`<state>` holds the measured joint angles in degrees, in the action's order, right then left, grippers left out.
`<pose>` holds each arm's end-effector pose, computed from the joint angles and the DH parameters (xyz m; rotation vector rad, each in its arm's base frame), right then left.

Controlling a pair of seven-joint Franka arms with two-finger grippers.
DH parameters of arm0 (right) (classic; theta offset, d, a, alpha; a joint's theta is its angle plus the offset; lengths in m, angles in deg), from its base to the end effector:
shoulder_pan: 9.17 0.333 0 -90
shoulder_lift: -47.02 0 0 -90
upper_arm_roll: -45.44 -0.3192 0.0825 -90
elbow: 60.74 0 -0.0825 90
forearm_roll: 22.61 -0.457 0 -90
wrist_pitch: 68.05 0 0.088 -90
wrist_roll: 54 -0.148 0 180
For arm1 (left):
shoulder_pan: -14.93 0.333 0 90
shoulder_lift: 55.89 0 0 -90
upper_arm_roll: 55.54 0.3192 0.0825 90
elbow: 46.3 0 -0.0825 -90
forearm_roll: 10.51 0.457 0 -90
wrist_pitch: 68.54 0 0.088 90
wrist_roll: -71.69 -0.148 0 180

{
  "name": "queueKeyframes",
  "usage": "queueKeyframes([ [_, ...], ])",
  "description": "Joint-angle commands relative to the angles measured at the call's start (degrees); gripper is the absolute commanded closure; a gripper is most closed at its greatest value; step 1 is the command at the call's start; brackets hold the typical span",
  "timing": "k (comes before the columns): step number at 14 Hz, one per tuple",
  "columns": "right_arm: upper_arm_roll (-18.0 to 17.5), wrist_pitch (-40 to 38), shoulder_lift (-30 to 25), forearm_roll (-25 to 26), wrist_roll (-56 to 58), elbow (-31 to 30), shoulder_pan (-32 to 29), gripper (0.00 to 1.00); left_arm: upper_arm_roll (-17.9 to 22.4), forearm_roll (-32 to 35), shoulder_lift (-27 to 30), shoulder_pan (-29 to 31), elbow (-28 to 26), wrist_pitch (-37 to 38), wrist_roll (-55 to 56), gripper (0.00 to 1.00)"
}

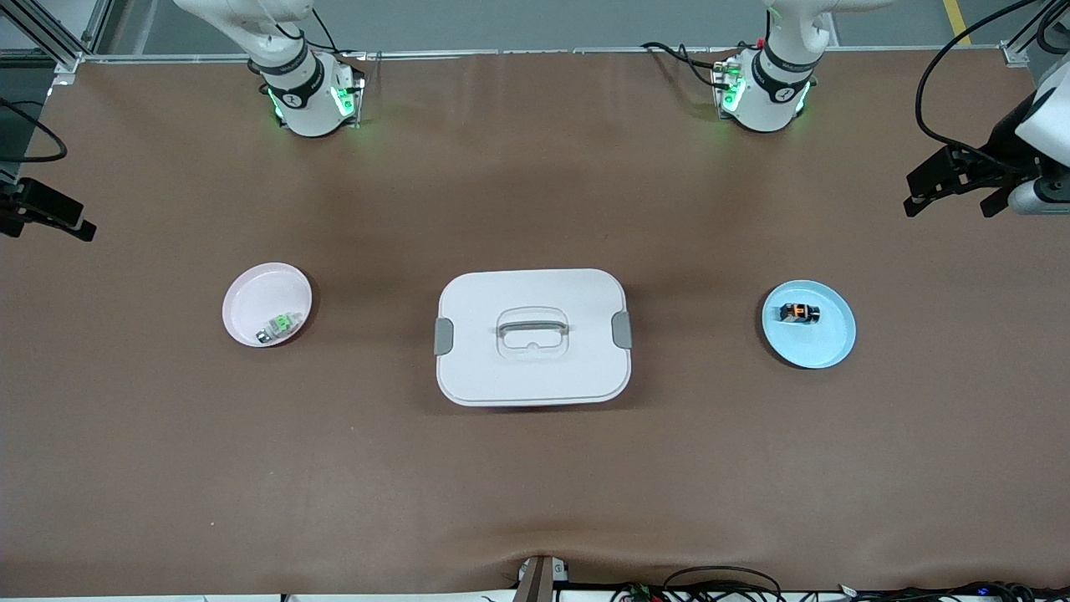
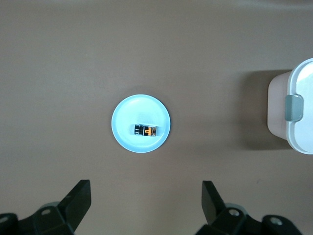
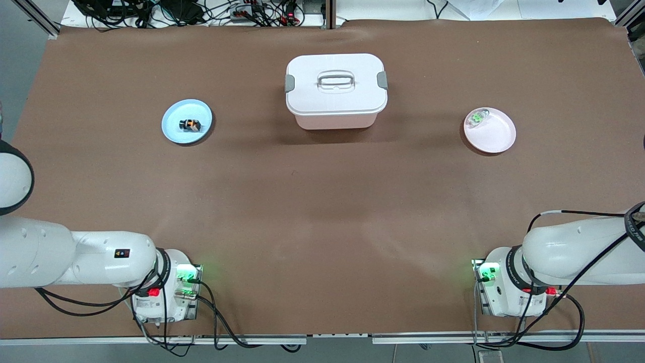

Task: Transfer orange switch to right arm and place

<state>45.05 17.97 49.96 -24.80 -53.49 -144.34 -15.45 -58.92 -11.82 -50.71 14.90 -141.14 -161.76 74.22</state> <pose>0.6338 -0.0596 0.6088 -3.0994 0.1418 0.0107 0.6056 -0.0406 0.6012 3.1193 -0.0229 0.0952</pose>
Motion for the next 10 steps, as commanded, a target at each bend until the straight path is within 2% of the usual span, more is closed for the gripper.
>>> queueKeyframes([
  [1,-0.7,0.3,-0.4,0.5,-0.4,-0.2,-1.1,0.0,0.0,0.3,-0.8,-0.1,1.8,1.2,-0.1,0.0],
  [5,-0.7,1.1,1.0,0.6,-0.2,-0.2,-1.2,0.0,0.0,0.3,-0.9,-0.1,1.7,1.2,-0.2,0.0],
  [7,-0.8,1.1,3.5,0.6,-0.1,-0.2,-1.2,0.0,0.0,0.3,-1.2,0.0,1.7,1.2,-0.3,0.0],
  [10,-0.7,2.1,4.1,0.6,0.3,-0.2,-1.4,0.0,0.1,0.4,-3.1,0.0,1.8,1.2,-0.7,0.0],
])
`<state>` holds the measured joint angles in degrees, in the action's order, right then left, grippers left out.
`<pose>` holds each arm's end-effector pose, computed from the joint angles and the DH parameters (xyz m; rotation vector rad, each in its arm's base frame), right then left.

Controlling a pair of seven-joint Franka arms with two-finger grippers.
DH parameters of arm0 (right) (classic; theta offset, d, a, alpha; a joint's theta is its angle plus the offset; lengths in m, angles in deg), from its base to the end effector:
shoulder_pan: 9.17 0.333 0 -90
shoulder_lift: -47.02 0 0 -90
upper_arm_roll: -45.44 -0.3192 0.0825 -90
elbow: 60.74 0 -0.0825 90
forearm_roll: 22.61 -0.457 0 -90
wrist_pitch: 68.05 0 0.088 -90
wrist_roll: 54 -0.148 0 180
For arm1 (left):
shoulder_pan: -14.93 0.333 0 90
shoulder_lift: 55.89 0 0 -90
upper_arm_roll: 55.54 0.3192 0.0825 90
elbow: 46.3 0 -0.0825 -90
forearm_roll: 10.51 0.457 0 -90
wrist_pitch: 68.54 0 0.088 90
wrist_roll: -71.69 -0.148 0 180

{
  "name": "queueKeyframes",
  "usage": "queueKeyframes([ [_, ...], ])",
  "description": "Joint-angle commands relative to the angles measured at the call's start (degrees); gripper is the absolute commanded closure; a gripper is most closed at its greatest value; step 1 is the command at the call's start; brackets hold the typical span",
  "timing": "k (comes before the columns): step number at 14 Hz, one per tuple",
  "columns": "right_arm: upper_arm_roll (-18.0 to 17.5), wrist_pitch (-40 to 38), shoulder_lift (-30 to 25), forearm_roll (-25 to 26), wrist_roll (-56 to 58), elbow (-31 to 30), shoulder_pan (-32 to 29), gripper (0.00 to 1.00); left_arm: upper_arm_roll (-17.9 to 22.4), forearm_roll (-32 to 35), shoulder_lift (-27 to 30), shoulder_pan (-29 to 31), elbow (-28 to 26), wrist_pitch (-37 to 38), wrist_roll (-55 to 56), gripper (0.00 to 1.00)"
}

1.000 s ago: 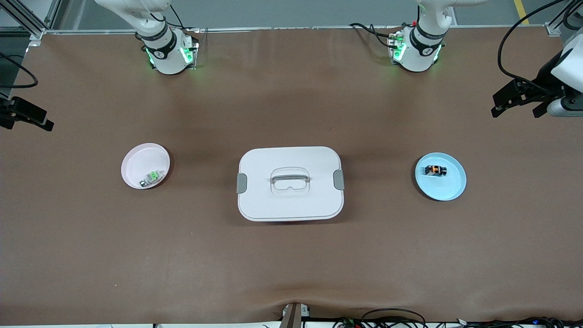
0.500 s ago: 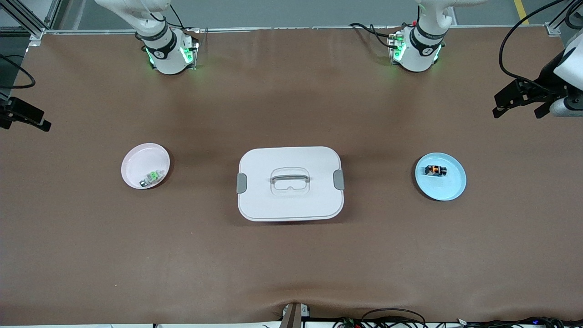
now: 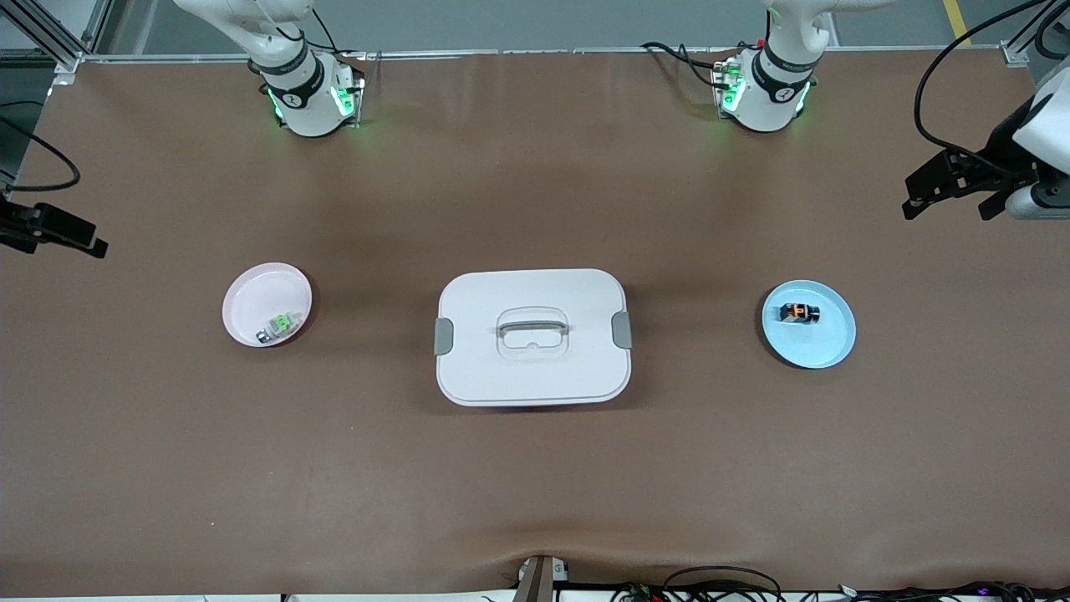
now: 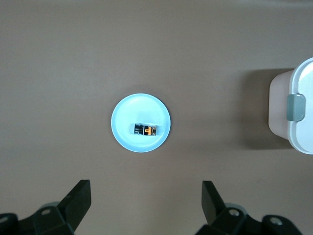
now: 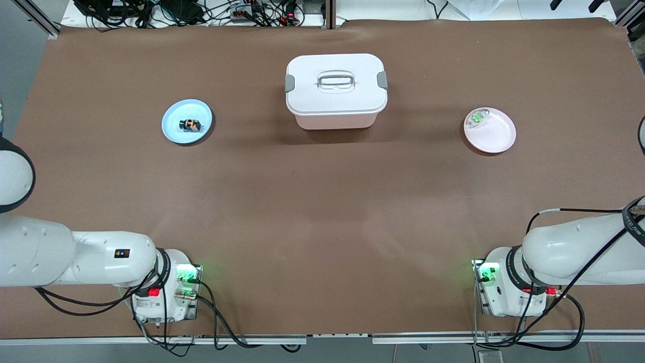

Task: Transfer orange switch to right arm and place

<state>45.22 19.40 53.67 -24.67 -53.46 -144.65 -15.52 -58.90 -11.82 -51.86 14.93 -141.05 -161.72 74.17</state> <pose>0.6534 -0.0648 0.5661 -3.0974 0.1503 0.0808 0.6109 -0.0401 0.5898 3.1199 -0.0227 0.0652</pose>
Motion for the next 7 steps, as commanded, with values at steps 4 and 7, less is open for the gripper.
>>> queueKeyframes([
  [4,-0.9,4.2,1.9,0.3,0.3,0.1,-1.2,0.0,-0.1,1.0,-4.6,-0.4,2.5,0.8,0.3,0.0],
  [7,-0.9,4.3,2.1,0.4,0.3,0.1,-1.2,0.0,0.0,0.3,-8.1,0.2,2.0,1.3,0.1,0.0],
])
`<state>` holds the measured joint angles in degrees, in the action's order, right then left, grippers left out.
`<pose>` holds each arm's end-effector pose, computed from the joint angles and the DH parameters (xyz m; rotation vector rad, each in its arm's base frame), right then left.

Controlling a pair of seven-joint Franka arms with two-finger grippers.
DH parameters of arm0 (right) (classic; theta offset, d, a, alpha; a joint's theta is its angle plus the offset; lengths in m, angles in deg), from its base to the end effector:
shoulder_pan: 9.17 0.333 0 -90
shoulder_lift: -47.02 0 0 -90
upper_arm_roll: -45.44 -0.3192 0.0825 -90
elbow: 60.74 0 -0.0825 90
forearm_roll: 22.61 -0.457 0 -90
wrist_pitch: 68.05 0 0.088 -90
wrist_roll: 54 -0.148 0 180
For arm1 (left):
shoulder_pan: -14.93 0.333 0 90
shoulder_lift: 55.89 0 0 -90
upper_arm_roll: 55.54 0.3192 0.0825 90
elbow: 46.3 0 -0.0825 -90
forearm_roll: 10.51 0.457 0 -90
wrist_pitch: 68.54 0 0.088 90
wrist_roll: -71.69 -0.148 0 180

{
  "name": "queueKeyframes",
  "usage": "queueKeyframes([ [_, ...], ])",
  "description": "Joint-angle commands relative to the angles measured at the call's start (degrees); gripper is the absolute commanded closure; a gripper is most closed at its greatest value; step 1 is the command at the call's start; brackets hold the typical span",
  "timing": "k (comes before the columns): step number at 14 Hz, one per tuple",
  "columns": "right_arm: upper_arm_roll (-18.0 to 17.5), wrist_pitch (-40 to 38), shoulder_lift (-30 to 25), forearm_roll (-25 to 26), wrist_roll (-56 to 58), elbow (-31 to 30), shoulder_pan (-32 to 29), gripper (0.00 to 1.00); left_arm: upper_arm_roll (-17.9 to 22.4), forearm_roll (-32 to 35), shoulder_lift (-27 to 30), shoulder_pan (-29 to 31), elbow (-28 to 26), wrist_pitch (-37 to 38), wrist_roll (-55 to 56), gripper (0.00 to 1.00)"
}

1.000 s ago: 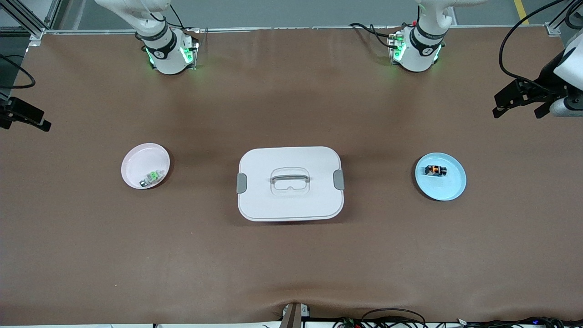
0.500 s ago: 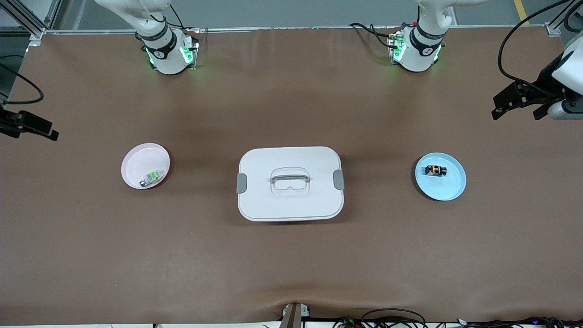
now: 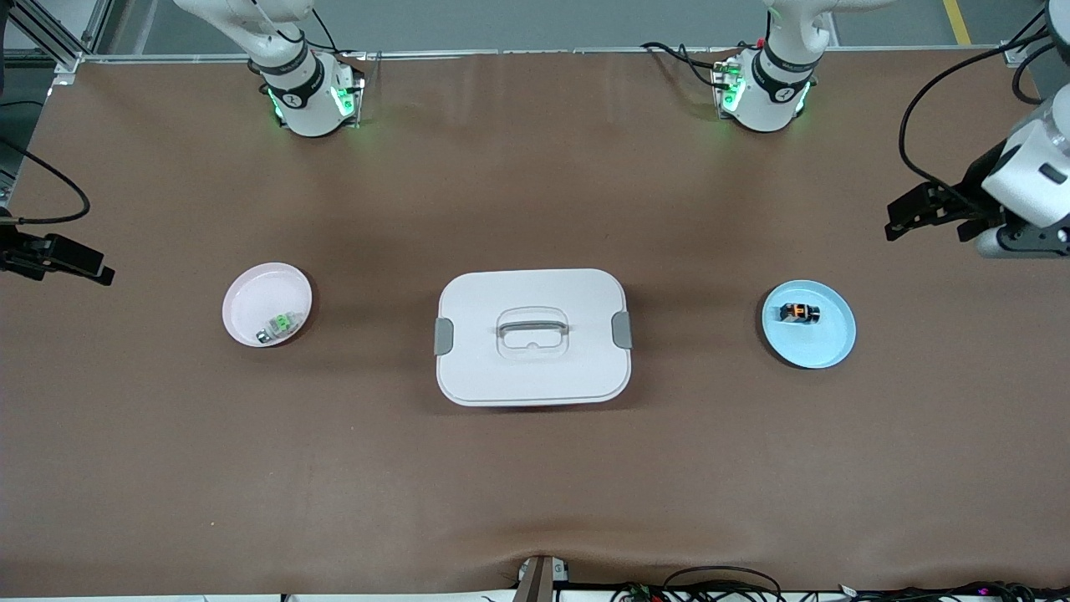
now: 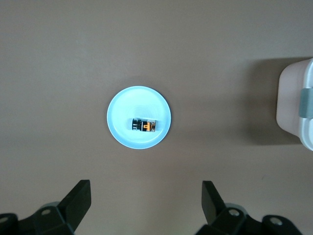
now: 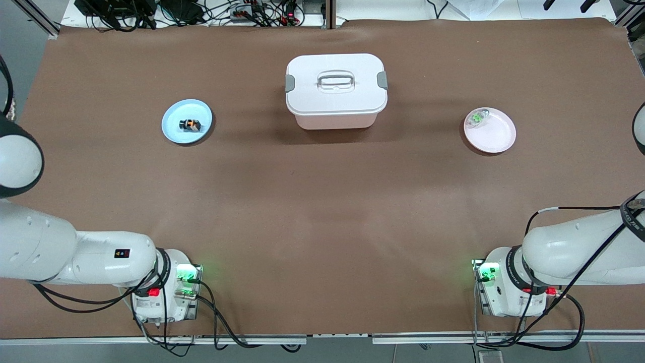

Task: Transfer orange switch to right arm and place
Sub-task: 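Reach the left gripper down to the orange switch on the blue plate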

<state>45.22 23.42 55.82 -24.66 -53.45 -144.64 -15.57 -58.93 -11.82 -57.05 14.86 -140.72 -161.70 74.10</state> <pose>0.6722 -0.0677 0.5469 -3.1001 0.1545 0.0299 0.6321 -0.0412 0.5366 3.1189 -0.0259 -0.0677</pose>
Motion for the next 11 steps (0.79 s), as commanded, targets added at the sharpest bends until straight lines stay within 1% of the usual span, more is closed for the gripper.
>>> queueKeyframes([
  [1,-0.9,0.3,0.0,0.4,0.3,0.1,-1.2,0.0,0.0,-0.1,-3.9,0.9,1.2,1.2,-0.3,0.0],
  [3,-0.9,0.3,0.1,0.4,0.2,0.1,-1.2,0.0,0.0,-0.4,-6.4,1.0,-0.3,-0.1,-0.7,0.0],
  [4,-0.8,0.4,0.1,0.4,0.3,0.1,-1.2,0.0,0.0,-0.4,-6.6,1.2,-2.5,-2.4,-0.8,0.0],
  [11,-0.8,0.7,0.6,0.2,0.2,0.1,-1.4,0.0,0.0,-0.1,-6.2,1.7,-21.8,-26.7,-1.5,0.0],
])
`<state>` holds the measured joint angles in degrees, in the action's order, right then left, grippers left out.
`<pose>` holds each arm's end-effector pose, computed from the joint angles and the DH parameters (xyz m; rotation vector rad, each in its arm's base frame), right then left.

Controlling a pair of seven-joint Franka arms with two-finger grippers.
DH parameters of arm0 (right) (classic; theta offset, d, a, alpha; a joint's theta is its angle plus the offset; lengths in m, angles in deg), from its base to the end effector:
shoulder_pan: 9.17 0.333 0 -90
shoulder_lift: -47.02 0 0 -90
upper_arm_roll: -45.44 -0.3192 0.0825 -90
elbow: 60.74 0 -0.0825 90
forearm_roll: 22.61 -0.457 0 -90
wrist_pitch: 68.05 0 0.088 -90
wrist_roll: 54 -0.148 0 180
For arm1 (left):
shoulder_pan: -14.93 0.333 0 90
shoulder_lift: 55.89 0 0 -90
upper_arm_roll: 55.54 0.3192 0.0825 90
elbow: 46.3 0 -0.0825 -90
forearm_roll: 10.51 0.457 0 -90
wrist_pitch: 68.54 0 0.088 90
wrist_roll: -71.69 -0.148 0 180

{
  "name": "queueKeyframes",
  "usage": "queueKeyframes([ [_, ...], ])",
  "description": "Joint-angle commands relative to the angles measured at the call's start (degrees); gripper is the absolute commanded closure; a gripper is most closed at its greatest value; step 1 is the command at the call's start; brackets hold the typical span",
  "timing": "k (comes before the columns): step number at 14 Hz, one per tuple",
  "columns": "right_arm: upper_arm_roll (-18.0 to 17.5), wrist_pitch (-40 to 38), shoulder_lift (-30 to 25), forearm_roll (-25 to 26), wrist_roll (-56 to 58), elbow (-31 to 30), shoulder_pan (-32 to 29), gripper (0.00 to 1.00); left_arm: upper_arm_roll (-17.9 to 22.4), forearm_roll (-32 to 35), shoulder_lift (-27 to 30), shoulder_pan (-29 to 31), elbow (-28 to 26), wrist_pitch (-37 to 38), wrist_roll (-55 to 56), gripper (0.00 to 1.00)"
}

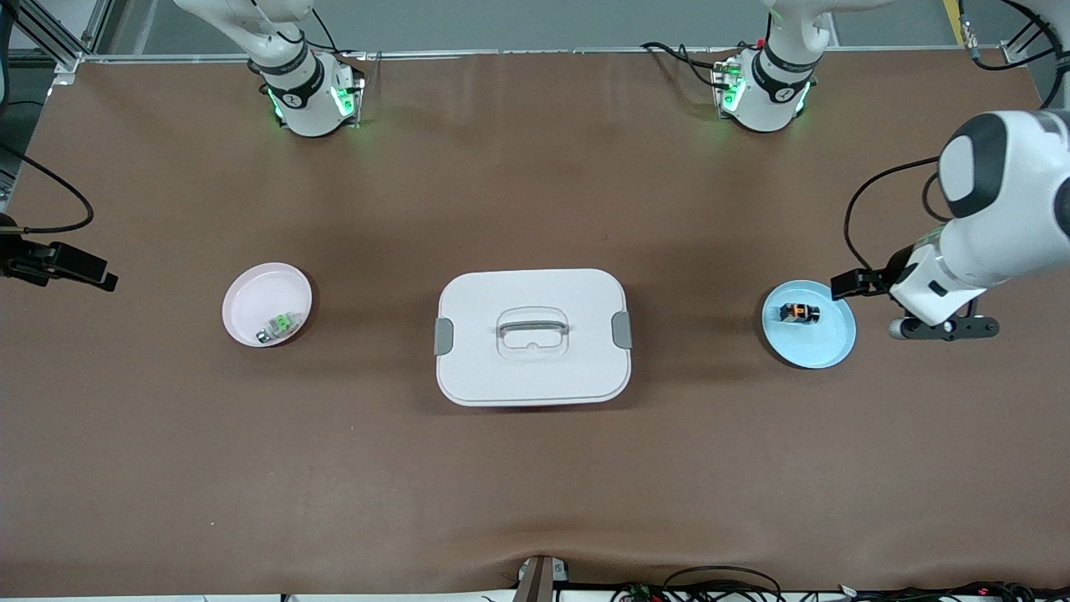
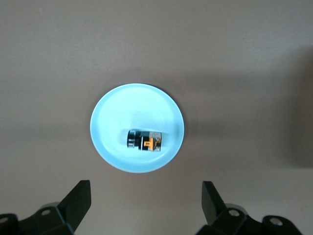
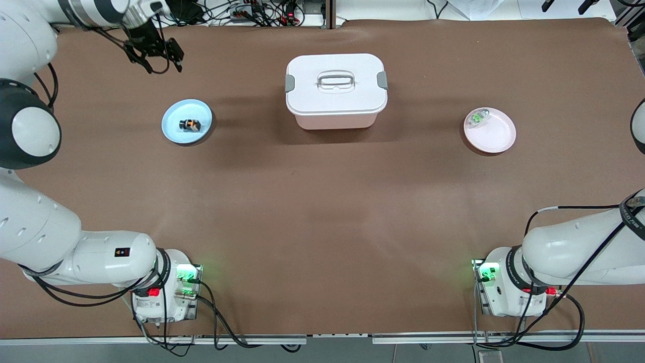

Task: Transfer orange switch to right arm and place
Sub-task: 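Reach the left gripper down to the orange switch on the blue plate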

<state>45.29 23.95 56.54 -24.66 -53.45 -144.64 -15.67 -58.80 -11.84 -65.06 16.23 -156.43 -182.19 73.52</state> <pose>0.6760 -0.0701 0.5392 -3.0997 0.1597 0.0350 0.6438 -0.0239 0.3275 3.1111 0.0130 -0.1546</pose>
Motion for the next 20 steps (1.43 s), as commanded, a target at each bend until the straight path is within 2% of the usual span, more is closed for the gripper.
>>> queueKeyframes([
  [1,-0.9,0.2,-0.1,0.1,0.2,0.1,-1.5,0.0,-0.1,-0.1,1.7,0.3,-8.9,-10.0,-0.9,0.0],
  [4,-0.9,0.2,-0.1,0.0,0.2,0.1,-1.5,0.0,-0.1,0.0,0.6,0.3,-15.4,-19.6,-1.0,0.0],
  [6,-0.9,-0.1,0.0,0.1,0.1,-0.2,-1.5,0.0,-0.1,0.5,-1.2,0.5,-17.0,-22.0,-1.0,0.0],
  [10,-0.9,0.1,0.3,0.3,0.3,-0.1,-1.7,0.0,-0.1,0.5,-5.1,1.0,-17.4,-23.2,-2.9,0.0],
  [13,-0.9,0.2,0.4,0.4,0.3,-0.1,-1.6,0.0,0.1,0.5,-8.8,1.1,-17.4,-27.5,-3.0,0.0],
  [20,-1.0,0.1,0.7,0.2,0.1,0.0,-1.1,0.0,-0.1,2.6,-12.4,1.9,-17.2,-29.4,-3.0,0.0],
])
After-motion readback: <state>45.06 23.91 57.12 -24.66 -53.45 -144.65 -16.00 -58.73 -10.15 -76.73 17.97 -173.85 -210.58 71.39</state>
